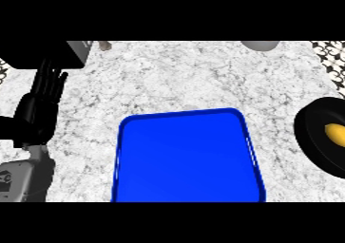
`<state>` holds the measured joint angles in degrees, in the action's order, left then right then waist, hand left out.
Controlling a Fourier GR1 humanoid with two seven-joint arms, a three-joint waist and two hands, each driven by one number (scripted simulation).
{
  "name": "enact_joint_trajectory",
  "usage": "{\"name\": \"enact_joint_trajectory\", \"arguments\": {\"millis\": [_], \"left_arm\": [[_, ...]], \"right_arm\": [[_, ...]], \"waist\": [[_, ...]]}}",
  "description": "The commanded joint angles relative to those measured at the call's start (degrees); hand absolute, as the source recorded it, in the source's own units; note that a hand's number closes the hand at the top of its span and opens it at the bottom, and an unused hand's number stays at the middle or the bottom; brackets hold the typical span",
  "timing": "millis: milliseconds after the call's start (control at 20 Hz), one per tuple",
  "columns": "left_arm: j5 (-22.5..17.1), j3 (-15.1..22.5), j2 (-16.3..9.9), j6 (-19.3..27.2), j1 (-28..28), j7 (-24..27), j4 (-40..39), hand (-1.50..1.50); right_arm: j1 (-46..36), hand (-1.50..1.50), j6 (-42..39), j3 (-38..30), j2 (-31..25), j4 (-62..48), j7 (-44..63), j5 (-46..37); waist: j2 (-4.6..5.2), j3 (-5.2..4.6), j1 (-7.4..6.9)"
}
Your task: Pick the lemon from the tray and place it in the pot
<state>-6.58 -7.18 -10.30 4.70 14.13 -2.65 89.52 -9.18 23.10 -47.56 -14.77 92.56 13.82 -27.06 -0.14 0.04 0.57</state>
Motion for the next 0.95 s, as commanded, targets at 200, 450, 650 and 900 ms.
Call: {"name": "enact_joint_trajectory", "arguments": {"millis": [200,450,650,900], "left_arm": [[-0.75,-0.90,0.37,-0.37,1.12,0.60,-1.09,0.00],[-0.67,-1.44,-0.32,-0.88,-0.10,-0.39,-1.18,0.00],[-1.20,-1.35,-0.84,-1.92,-1.71,-1.28,2.76,0.00],[-0.38,-2.21,-1.78,-1.21,4.28,-1.64,-2.91,0.00]], "right_arm": [[12.41,-1.50,-4.21,-8.90,1.46,7.95,-6.62,15.51],[18.32,-1.50,-7.22,-14.13,2.45,6.05,-14.07,22.88],[20.78,-1.50,-9.16,-17.28,2.42,2.76,-19.15,26.97],[25.98,-1.50,-16.47,-22.60,1.61,-4.50,-26.91,33.89]], "waist": [[0.04,-0.03,0.09],[0.06,-0.03,-0.07],[0.05,-0.02,-0.30],[0.07,0.02,0.23]]}}
